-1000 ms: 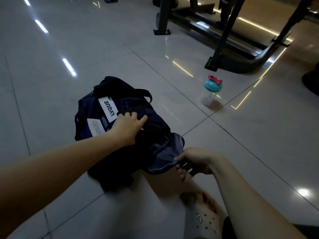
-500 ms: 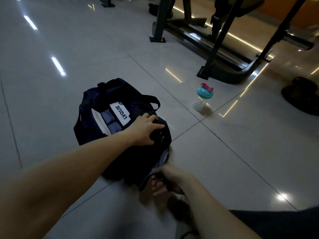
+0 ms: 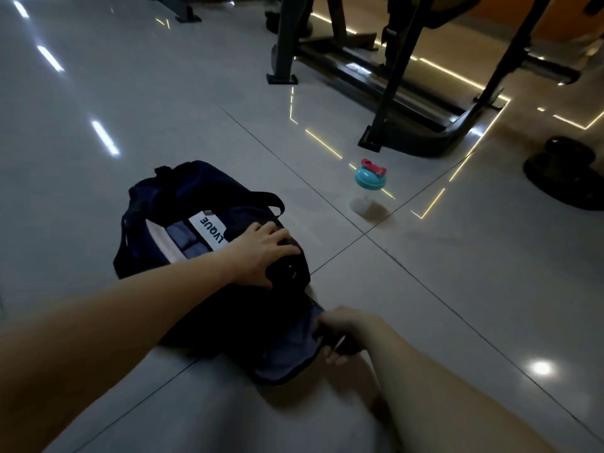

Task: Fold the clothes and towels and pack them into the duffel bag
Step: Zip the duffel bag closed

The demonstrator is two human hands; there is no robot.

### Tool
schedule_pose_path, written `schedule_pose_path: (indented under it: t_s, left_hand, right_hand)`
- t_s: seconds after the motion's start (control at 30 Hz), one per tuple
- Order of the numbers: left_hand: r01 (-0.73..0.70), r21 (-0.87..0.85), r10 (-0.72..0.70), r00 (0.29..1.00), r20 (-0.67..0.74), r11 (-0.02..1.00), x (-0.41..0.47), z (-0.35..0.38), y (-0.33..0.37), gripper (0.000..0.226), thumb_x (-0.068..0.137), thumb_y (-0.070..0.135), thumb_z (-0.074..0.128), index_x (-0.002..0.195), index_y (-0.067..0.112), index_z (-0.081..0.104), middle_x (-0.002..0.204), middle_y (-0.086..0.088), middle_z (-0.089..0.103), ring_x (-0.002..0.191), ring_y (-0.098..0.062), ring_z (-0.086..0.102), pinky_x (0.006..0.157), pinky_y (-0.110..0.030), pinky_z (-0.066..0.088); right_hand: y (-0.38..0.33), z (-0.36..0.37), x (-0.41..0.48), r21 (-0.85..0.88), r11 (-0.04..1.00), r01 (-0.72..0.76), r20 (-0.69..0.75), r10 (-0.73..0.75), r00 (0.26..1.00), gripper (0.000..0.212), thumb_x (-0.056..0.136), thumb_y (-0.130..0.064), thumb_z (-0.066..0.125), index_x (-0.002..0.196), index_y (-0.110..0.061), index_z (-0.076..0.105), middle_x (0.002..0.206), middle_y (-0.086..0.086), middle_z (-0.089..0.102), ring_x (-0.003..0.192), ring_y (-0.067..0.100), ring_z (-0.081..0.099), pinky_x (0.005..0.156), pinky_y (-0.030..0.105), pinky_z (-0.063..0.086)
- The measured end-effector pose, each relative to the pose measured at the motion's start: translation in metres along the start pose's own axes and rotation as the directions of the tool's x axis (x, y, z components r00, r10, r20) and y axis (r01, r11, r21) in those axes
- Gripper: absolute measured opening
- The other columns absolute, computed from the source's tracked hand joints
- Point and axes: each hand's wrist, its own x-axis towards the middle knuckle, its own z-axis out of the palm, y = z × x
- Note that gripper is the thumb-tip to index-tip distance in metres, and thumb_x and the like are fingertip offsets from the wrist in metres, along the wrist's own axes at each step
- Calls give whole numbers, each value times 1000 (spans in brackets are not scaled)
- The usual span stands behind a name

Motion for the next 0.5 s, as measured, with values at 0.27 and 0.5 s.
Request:
schedule_pose_path:
  t_s: [0.27, 0.5]
  left_hand:
    - [119, -66, -116, 992, 53, 991, 31, 8, -4, 90, 74, 60, 69, 150, 35, 28, 135, -5, 40, 110, -27, 45, 92, -43, 49]
    - [56, 42, -57, 998, 34, 998, 95, -1, -31, 79, 75, 55, 69, 145, 33, 39, 139, -6, 38, 111, -30, 46, 87, -42, 48]
  right_hand:
    - [-105, -201, 65, -420, 899, 126, -769, -427, 476, 35, 87, -25, 60, 118, -10, 54, 111, 6, 59, 105, 29, 61, 74, 33, 47]
    - [-158, -305, 119, -648, 761, 5, -678, -580, 452, 105, 77, -46, 81, 154, -10, 19, 151, 17, 31, 133, 39, 38, 106, 51, 38]
